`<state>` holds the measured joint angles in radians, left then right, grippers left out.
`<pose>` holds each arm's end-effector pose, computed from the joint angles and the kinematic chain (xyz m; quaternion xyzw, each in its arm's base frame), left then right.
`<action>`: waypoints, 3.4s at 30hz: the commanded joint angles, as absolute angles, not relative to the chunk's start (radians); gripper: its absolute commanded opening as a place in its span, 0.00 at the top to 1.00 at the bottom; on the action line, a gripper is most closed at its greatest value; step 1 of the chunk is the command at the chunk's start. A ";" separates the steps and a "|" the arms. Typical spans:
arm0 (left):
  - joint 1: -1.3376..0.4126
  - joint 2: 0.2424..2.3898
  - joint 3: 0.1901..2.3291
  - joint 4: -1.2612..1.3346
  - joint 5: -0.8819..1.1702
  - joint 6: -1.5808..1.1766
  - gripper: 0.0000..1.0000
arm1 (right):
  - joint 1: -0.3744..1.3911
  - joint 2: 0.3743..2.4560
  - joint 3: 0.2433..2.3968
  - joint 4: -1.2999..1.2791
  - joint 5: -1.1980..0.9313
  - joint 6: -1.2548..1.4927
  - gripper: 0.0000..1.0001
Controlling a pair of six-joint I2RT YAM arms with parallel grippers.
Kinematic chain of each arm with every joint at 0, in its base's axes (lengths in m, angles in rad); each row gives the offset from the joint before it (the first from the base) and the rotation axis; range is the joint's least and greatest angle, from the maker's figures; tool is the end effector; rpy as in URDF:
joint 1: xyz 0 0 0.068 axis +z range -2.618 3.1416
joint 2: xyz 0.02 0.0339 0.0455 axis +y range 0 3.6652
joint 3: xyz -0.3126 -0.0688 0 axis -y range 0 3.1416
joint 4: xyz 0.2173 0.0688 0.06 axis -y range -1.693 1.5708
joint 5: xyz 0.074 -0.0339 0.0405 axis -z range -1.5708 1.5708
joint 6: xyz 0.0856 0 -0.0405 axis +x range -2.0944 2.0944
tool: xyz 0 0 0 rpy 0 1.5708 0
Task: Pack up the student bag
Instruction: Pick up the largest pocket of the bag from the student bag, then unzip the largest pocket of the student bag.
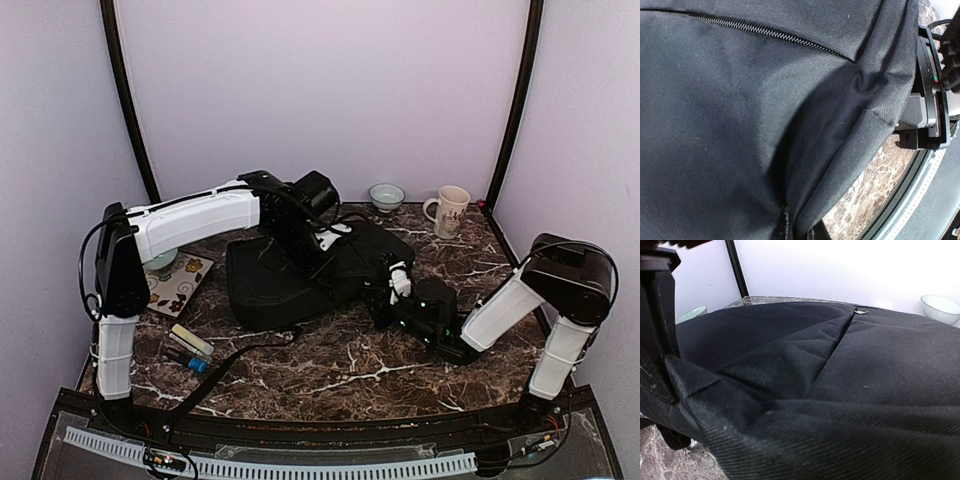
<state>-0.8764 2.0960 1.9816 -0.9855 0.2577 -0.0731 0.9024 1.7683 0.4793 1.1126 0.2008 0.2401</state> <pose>0.2844 -0.3756 0.2791 0.4046 0.8759 -0.2169 0.1486 0.2333 0.2679 0.2003 -0.1871 0.7423 0.2808 0.5790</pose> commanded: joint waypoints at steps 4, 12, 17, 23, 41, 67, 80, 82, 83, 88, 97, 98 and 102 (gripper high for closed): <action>-0.899 2.103 2.028 -0.995 0.280 -0.146 1.00 | 0.910 1.710 0.517 1.139 0.161 0.245 0.95; -0.899 2.116 2.029 -1.026 0.143 -0.193 1.00 | 0.920 1.614 0.501 0.982 0.130 0.290 1.00; -0.899 2.130 2.024 -1.051 0.024 -0.230 1.00 | 0.925 1.523 0.509 0.798 0.148 0.363 1.00; -0.899 2.131 2.015 -1.066 -0.021 -0.233 1.00 | 0.925 1.431 0.486 0.644 0.175 0.404 1.00; -0.901 2.122 2.046 -1.021 0.097 -0.256 1.00 | 0.909 1.580 0.435 0.871 0.125 0.388 0.55; -0.902 2.119 2.055 -1.031 0.116 -0.244 1.00 | 0.873 1.737 0.575 1.030 0.212 0.284 0.99; -0.899 2.120 2.012 -1.041 0.011 -0.226 1.00 | 0.874 1.512 0.500 0.748 0.121 0.331 1.00; -0.897 2.120 2.007 -1.044 -0.007 -0.214 1.00 | 0.874 1.490 0.494 0.667 0.115 0.344 1.00; -0.897 2.119 2.005 -1.046 -0.015 -0.205 1.00 | 0.874 1.480 0.494 0.630 0.117 0.351 1.00; -0.897 2.117 1.999 -1.116 -0.099 -0.145 1.00 | 0.873 1.449 0.509 0.429 0.149 0.411 1.00; -0.893 1.907 1.703 -0.996 -0.121 0.034 1.00 | 0.827 1.400 0.529 0.249 0.157 0.475 1.00; -0.892 1.882 1.667 -0.975 -0.110 0.060 1.00 | 0.820 1.396 0.531 0.236 0.150 0.467 1.00; -0.893 1.743 1.510 -0.846 -0.113 0.188 1.00 | 0.793 1.390 0.554 0.164 0.129 0.435 1.00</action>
<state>-0.9195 1.9175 1.6394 -0.8635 -0.0380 0.0608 0.8330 1.4063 0.5282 0.2836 0.1051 0.4469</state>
